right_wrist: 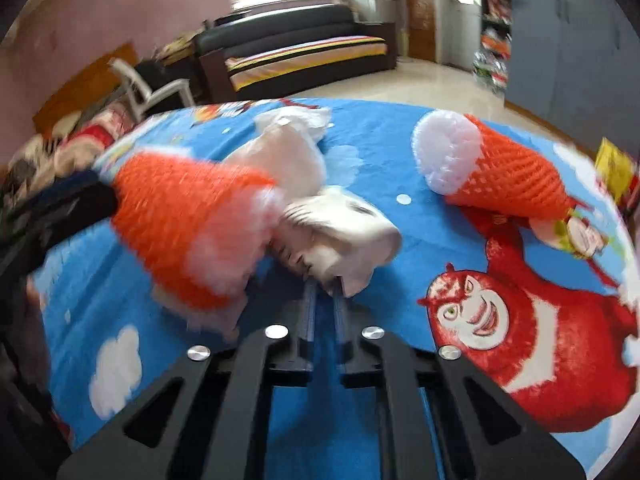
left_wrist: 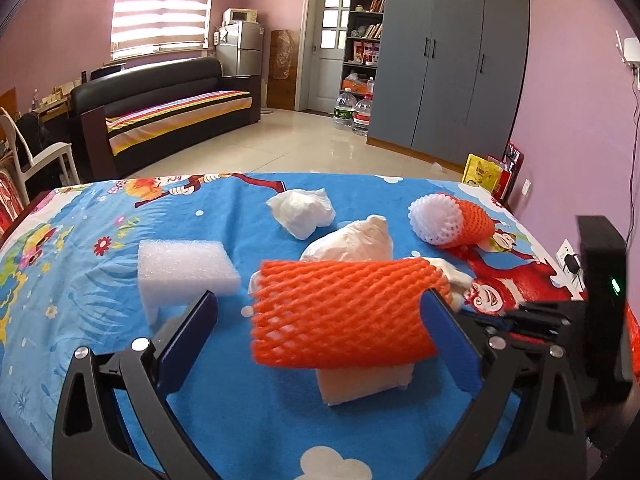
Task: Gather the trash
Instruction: 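Grasp the white paper cup with the right tool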
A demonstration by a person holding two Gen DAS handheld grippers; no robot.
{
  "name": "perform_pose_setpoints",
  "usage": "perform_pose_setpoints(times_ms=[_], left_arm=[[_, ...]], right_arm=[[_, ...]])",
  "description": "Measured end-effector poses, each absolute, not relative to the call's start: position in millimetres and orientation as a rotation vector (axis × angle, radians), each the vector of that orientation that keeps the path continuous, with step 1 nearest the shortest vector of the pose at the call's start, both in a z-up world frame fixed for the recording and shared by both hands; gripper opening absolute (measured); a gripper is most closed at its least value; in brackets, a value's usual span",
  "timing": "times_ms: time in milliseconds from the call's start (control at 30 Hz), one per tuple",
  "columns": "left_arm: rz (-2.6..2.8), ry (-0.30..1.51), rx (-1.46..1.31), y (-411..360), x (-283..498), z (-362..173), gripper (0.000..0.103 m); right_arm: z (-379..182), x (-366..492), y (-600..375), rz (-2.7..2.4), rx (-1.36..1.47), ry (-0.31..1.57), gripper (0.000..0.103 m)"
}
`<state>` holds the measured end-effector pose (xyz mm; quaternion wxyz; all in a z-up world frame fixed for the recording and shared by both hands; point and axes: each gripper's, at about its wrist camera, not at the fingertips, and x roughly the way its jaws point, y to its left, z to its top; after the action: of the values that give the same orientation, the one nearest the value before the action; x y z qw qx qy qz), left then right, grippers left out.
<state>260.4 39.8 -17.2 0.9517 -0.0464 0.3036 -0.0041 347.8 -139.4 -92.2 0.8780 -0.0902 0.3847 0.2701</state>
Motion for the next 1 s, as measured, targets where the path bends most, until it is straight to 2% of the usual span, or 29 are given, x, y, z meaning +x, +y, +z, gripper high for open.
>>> perform_pose_setpoints(times_ms=[400, 467, 500, 533, 567, 600, 833, 1000], left_arm=[[0.007, 0.689, -0.036, -9.4, 281.4, -32.6, 0.096], [0.003, 0.694, -0.011, -14.9, 282.1, -37.8, 0.073], [0.002, 0.693, 0.009, -16.6, 281.2, -38.7, 0.069], [-0.018, 0.678, 0.027, -18.8, 277.1, -36.7, 0.059], [-0.031, 0.667, 0.038, -19.5, 273.5, -34.3, 0.041], [-0.042, 0.661, 0.049, -19.7, 270.6, -31.8, 0.034], [-0.089, 0.575, 0.049, -8.5, 238.9, -4.8, 0.022], [-0.147, 0.579, 0.032, -14.1, 234.7, 0.8, 0.021]], right_arm=[[-80.8, 287.4, -213.3, 0.516, -0.229, 0.799, 0.005], [-77.2, 283.0, -221.2, 0.513, -0.223, 0.792, 0.005], [-73.7, 279.2, -226.0, 0.511, -0.22, 0.783, 0.005], [-71.2, 278.0, -226.8, 0.511, -0.215, 0.776, 0.005], [-67.8, 276.1, -229.5, 0.513, -0.207, 0.767, 0.005], [-65.3, 275.4, -229.9, 0.514, -0.203, 0.761, 0.005], [-48.1, 263.2, -231.9, 0.499, -0.196, 0.712, 0.005], [-49.3, 257.0, -234.6, 0.5, -0.201, 0.717, 0.005]])
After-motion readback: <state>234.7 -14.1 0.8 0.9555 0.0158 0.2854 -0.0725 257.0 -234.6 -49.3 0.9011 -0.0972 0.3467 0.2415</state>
